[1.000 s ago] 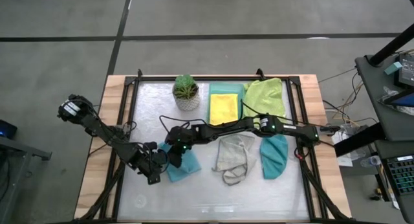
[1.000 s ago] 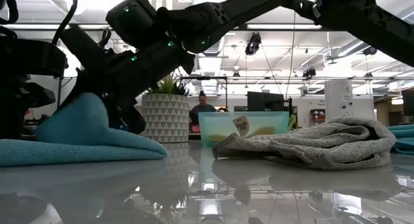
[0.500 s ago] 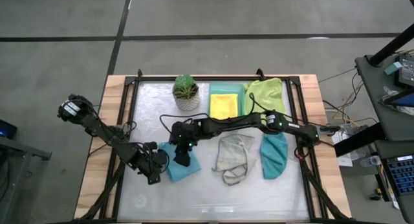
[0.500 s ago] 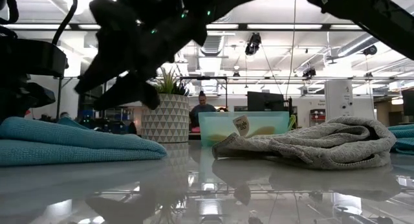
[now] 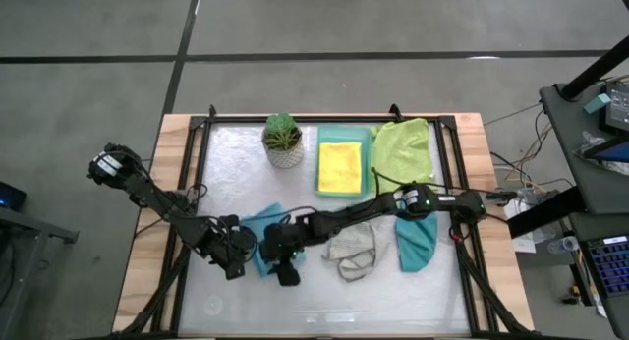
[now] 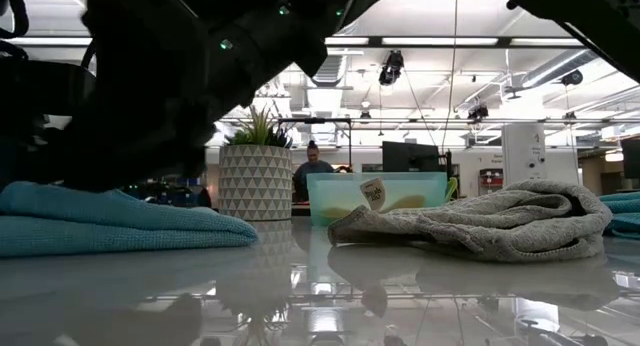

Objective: Fold microfiber towels
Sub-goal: Fold the left blue microfiber cloth

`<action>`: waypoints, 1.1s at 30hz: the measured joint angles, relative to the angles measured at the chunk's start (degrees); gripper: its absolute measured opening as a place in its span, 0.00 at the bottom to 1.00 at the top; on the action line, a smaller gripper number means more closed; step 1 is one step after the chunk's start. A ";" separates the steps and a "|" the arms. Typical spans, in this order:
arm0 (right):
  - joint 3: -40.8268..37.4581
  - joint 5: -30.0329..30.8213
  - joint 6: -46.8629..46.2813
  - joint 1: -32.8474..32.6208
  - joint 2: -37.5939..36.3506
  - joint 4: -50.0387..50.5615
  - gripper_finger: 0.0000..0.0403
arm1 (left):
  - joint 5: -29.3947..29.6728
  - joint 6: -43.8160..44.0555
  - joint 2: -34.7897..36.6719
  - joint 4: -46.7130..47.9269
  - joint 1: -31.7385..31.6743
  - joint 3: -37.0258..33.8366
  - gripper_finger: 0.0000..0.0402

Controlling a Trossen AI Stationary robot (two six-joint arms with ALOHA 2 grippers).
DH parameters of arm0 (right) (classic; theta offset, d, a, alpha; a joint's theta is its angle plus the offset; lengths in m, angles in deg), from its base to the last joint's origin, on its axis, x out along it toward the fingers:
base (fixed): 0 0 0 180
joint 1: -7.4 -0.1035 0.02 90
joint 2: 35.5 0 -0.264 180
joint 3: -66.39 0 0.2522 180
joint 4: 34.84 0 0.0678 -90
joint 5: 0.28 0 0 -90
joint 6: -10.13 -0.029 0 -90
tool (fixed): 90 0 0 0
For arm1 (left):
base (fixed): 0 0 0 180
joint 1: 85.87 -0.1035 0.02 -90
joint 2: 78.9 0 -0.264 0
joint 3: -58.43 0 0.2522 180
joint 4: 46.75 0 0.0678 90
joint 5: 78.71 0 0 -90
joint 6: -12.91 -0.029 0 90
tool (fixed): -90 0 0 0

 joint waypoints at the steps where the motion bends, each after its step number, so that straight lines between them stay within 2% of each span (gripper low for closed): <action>1: 0.00 0.07 0.12 -0.29 0.16 -1.28 0.40 | 0.09 0.17 -0.01 -0.02 0.00 0.00 0.14; 6: -0.86 4.21 1.18 -0.99 0.31 -3.48 0.31 | 0.34 1.17 -0.01 -0.29 -0.02 -0.02 0.14; 14: -2.56 6.41 3.91 -1.06 0.42 -3.43 0.04 | 1.19 1.19 -0.05 -0.71 -0.02 -0.04 0.14; 28: 0.07 5.41 3.40 -2.68 0.51 -3.84 0.02 | 1.21 2.07 -0.05 -0.75 -0.04 -0.07 0.14; 33: 0.07 5.43 2.42 -2.61 1.80 -7.29 0.02 | 1.19 2.74 -0.05 -0.72 -0.04 0.06 0.14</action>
